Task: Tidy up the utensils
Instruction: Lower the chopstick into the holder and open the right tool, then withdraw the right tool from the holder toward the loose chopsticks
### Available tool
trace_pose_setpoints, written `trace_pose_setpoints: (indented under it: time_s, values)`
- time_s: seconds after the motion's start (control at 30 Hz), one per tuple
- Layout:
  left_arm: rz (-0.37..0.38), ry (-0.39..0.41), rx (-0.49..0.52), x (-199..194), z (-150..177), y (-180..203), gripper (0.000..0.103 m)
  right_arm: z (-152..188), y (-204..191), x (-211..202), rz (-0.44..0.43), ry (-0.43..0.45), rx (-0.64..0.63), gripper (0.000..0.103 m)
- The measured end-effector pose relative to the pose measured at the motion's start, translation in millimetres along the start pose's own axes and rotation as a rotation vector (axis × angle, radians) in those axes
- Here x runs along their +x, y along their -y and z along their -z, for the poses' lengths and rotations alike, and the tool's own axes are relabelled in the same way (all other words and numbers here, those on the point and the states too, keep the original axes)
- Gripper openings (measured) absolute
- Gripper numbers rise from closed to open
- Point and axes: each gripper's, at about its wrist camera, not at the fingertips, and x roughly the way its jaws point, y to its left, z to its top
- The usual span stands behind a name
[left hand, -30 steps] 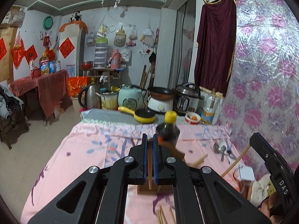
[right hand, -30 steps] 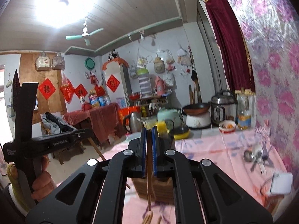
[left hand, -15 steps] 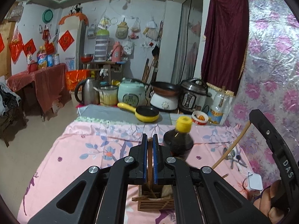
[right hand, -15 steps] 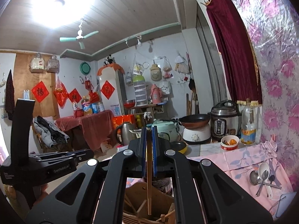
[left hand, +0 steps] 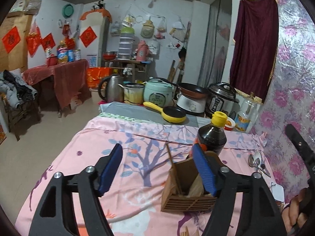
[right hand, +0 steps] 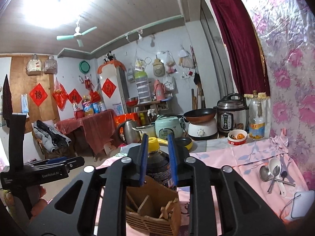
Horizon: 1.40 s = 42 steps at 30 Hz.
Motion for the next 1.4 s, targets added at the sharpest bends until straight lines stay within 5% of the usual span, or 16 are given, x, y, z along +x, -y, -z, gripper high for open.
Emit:
trace_pose_setpoints:
  time_s: [0.57, 0.93, 1.17, 1.4]
  values:
    - [-0.121, -0.010, -0.011, -102.3, 88.9, -17.0, 0.092, 24.2, -21.3, -125.1, -0.031, 0.045, 0.077, 0.059]
    - [-0.188, 0.089, 0.055, -191.2, 160.2, 5.1, 0.097, 75.8, -33.4, -219.1, 0.010, 0.031, 0.142, 0.096]
    - [-0.200, 0.092, 0.039, -228.2, 217.1, 1.1, 0.097, 138.9, -28.9, -249.6, 0.063, -0.065, 0.174, 0.096]
    - [-0.237, 0.042, 0.114, -209.6, 257.7, 4.9, 0.097, 179.6, -36.9, -236.8, 0.127, -0.149, 0.021, 0.096]
